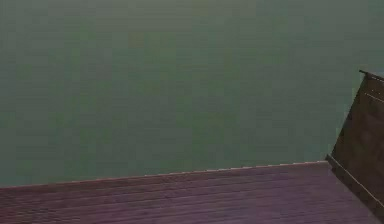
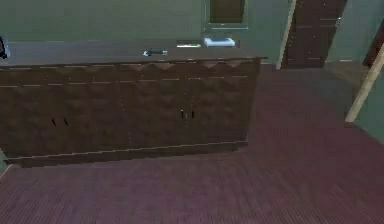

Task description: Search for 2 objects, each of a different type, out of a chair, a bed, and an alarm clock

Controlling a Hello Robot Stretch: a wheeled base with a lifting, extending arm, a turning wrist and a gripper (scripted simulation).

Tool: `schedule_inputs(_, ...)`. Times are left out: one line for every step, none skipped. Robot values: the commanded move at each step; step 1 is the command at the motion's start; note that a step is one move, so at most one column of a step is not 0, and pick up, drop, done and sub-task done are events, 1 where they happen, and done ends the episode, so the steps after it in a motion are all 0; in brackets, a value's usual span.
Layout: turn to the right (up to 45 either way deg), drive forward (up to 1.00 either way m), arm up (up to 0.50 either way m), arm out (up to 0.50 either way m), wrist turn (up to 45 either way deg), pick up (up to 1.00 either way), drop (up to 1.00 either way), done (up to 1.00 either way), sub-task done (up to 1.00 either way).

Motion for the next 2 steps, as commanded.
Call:
schedule_inputs(45.0, 0.00, 0.00, 0.00, 0.0, 0.00, 0.00, 0.00, 0.00)
schedule_inputs(15.0, 0.00, 0.00, 0.00, 0.0, 0.00, 0.00, 0.00, 0.00)
